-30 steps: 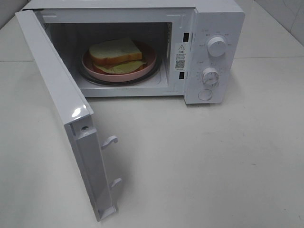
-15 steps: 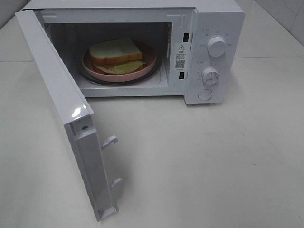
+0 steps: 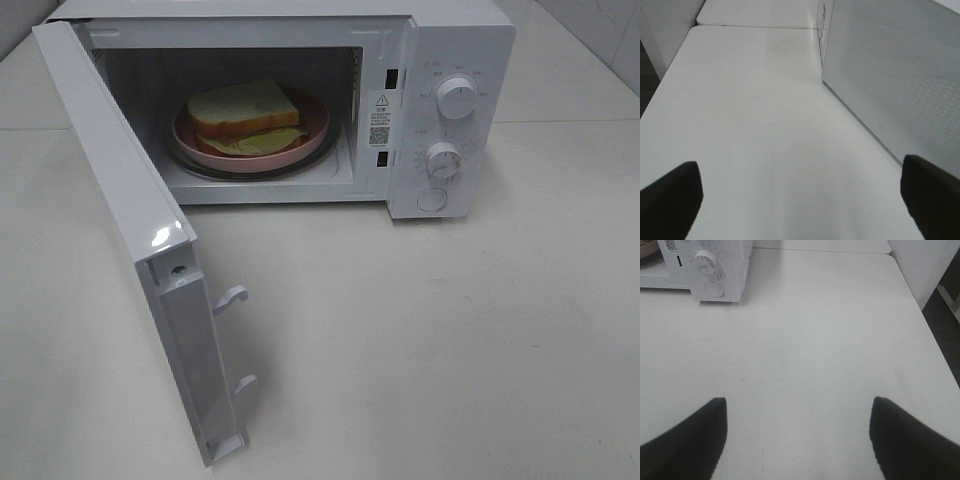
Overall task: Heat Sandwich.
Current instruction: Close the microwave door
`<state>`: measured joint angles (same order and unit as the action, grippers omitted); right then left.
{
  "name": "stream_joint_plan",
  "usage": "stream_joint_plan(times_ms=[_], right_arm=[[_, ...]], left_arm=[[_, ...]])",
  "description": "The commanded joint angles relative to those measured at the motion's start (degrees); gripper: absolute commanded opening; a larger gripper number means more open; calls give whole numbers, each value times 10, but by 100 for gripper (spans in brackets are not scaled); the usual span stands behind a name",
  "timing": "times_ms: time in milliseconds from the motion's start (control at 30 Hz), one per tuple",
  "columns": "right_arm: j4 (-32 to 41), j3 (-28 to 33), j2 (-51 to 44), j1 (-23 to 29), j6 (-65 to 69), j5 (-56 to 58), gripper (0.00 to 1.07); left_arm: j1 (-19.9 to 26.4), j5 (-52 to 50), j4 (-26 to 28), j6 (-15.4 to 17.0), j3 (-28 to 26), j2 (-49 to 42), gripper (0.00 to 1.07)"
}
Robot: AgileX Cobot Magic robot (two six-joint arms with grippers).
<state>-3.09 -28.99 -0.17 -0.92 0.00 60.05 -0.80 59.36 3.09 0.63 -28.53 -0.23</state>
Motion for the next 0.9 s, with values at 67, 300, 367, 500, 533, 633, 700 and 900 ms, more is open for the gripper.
stream_joint_plan(times_ms=[67, 300, 367, 500, 533, 633, 700, 900], right_arm=[[-2, 1, -14, -5, 0, -5, 76], [-2, 1, -14, -5, 0, -5, 76], [-2, 1, -14, -5, 0, -5, 76], [-2, 1, -14, -5, 0, -5, 76], [-2, 1, -14, -5, 0, -5, 76], [-2, 1, -14, -5, 0, -5, 76], [-2, 1, -14, -5, 0, -5, 76], [-2, 1, -14, -5, 0, -5, 76]], left_arm=[[2, -1, 1, -1, 1, -14, 101], [2, -1, 1, -1, 1, -14, 101], [2, -1, 1, -1, 1, -14, 101], [2, -1, 1, -1, 1, -14, 101], [2, -1, 1, -1, 1, -14, 101], [2, -1, 1, -1, 1, -14, 101], [2, -1, 1, -1, 1, -14, 101], [2, -1, 1, -1, 1, -14, 101]])
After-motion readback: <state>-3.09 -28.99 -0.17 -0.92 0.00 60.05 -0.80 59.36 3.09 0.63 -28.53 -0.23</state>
